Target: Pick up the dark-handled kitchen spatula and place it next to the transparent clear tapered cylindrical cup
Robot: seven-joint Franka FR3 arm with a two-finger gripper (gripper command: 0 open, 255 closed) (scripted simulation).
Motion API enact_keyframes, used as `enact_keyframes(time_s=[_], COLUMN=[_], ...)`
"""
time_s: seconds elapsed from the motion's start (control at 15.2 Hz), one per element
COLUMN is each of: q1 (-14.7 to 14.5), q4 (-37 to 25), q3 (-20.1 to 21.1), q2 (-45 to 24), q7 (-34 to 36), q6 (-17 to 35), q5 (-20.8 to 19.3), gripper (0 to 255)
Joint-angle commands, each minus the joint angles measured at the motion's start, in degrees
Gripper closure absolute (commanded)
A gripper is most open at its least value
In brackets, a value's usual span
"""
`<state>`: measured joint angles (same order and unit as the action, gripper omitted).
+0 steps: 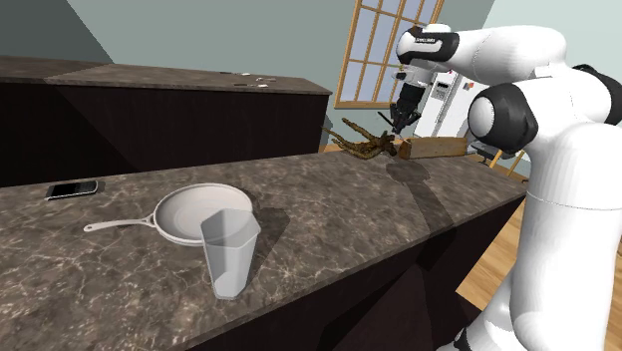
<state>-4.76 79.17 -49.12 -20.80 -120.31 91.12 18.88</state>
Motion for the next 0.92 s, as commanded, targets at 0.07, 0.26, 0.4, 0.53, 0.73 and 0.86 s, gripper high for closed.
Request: enact_keyframes(time_s=[0.07, 0.26, 0.4, 0.53, 0.73, 0.86], q1=[1.1, -3.6, -8.1, -12.1, -16.6, -18.7], q4=[-3.7, 0.9, 5.5, 9.6, 14.9, 17.9], q3=[0.1, -0.3, -0.4, 0.0, 1.8, 3.6], q2=[-0.8, 3.5, 7.8, 12.1, 18.1, 21.6], q7=[0.2, 3.3, 6.8, 10.7, 16.9, 21.0], q6=[-3.0, -1.4, 0.5, 2.1, 4.0, 4.9], q5=[0.5, -2.4, -5.5, -8.7, -13.1, -15.7], gripper=[255, 255, 255, 255, 255, 255])
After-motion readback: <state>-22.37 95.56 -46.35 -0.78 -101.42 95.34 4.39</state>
